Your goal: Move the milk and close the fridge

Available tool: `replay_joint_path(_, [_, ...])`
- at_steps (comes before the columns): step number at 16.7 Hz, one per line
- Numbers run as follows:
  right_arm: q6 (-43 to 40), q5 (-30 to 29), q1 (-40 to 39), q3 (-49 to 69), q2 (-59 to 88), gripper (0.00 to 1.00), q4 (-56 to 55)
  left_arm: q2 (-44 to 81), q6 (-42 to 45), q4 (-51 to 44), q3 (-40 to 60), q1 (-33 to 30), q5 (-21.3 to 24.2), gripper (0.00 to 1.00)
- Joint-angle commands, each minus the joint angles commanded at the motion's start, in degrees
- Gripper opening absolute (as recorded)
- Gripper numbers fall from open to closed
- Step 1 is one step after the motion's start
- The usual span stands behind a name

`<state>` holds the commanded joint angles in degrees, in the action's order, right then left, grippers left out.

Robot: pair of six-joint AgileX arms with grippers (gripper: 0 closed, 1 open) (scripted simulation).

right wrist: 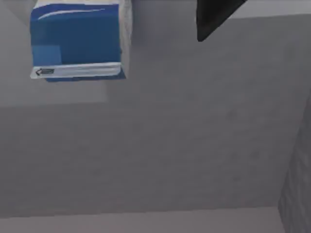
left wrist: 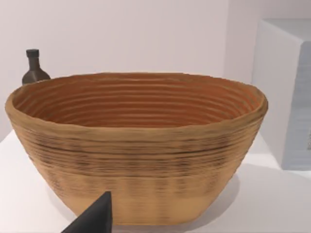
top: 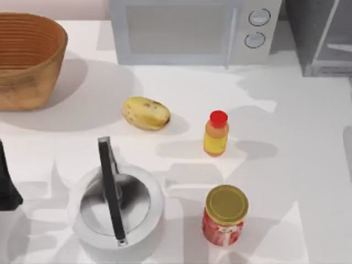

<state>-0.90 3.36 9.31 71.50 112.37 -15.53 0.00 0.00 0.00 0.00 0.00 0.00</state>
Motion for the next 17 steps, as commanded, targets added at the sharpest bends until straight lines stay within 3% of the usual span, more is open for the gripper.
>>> replay_joint_path(5, [1.1, -1.1, -1.5, -17.1, -25.6, 1.0, 4.4, 0.0, 0.0, 0.0, 0.0, 0.0, 0.0, 1.0])
replay_joint_path(13, [1.0, -3.3, -5.3, -49.1, -84.0, 1.0, 10.2, 0.0, 0.0, 0.0, 0.0, 0.0, 0.0, 1.0])
replay_joint_path(17, [0.9, -3.6, -7.5, -63.3, -102.5, 1.0, 13.3, 0.0, 0.0, 0.0, 0.0, 0.0, 0.0, 1.0])
